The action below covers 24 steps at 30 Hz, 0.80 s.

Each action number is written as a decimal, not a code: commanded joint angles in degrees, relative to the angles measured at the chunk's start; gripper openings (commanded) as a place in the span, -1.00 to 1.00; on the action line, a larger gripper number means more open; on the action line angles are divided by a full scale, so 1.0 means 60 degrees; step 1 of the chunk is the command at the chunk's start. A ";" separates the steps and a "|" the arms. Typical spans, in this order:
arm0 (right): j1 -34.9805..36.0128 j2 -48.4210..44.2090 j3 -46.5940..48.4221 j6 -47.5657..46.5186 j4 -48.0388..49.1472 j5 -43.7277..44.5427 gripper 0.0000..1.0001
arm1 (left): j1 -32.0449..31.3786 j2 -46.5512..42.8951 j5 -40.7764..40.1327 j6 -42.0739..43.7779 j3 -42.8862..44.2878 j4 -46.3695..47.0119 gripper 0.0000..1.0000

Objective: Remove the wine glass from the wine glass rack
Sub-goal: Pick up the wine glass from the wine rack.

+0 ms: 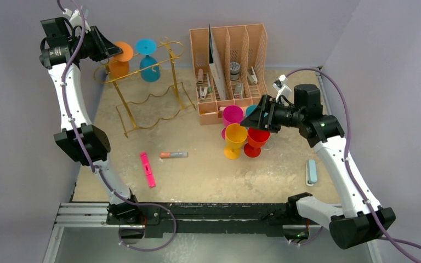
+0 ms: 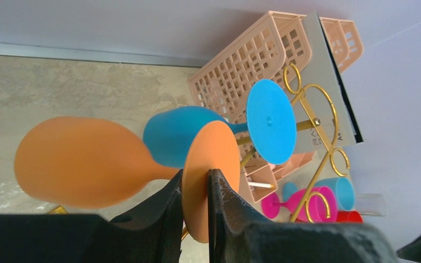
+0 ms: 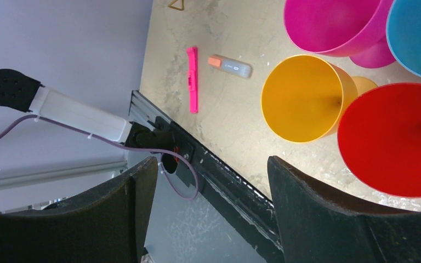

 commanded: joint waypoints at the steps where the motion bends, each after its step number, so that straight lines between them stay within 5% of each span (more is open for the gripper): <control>1: -0.0010 -0.0016 0.0283 0.0122 -0.0228 0.0226 0.51 | 0.0088 -0.0438 0.0840 -0.1088 -0.0363 0.1094 -1.00; 7: -0.0011 -0.0045 0.0257 0.0124 -0.0269 0.0249 0.51 | 0.0283 -0.0600 0.1160 -0.2095 -0.0937 0.2026 -1.00; 15: -0.0011 -0.0089 0.0196 0.0107 -0.0332 0.0304 0.51 | 0.0517 -0.0872 0.2552 -0.4852 -0.2312 0.5582 -1.00; 24: -0.0010 -0.0130 0.0195 0.0078 -0.0389 0.0341 0.51 | 0.0518 -0.0864 0.2781 -0.5504 -0.2643 0.6548 -1.00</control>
